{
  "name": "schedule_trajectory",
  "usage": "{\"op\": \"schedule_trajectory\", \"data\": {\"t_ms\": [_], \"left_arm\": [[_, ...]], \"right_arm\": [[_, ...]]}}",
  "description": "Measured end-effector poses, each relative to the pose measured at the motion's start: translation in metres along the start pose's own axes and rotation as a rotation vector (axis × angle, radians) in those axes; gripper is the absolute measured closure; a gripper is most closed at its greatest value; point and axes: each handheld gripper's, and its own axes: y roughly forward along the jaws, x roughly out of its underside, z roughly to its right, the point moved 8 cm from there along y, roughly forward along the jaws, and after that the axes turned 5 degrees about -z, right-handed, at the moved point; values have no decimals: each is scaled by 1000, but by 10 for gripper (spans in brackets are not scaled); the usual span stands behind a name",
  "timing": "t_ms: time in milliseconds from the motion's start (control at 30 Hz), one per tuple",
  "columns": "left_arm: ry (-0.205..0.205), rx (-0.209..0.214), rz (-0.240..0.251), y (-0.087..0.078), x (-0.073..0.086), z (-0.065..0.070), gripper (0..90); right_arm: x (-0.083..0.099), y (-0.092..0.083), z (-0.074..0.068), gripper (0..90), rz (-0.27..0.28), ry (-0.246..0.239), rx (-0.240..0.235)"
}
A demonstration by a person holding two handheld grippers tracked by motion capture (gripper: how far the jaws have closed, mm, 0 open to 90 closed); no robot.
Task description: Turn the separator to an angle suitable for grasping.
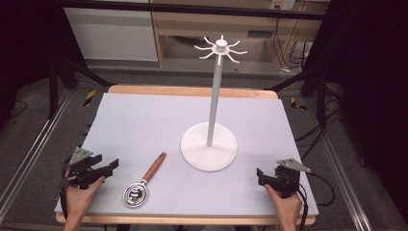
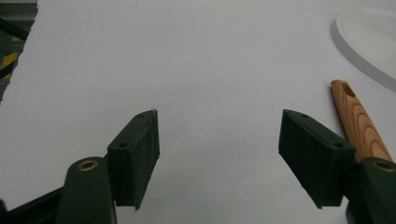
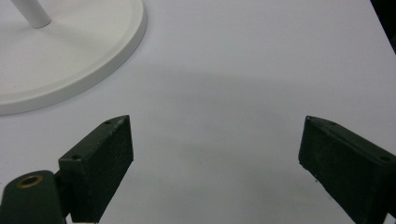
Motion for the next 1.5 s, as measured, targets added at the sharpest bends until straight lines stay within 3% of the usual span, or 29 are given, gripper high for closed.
{"op": "schedule_trajectory", "data": {"t_ms": [133,300,567,933,1067,1500], "left_arm": [[21,7,-3,-1,-2,6,298],[20,56,-7,-4,-4,17,322],[60,101,-31,-4,-8,31,383],[118,128,-50,-3,-25,46,403],[150,143,-65,2,-31,58,415],[218,155,-136,10,-45,76,444]], "right_arm": [[0,0,0,104,-1,-1,-1],[3,1,0,104,-17,-4,-8],[3,1,-1,104,-31,-8,-14],[4,3,-13,103,-50,-51,-21],[1,3,-13,103,-44,-49,-18],[1,0,-8,103,-44,-43,-13]]}}
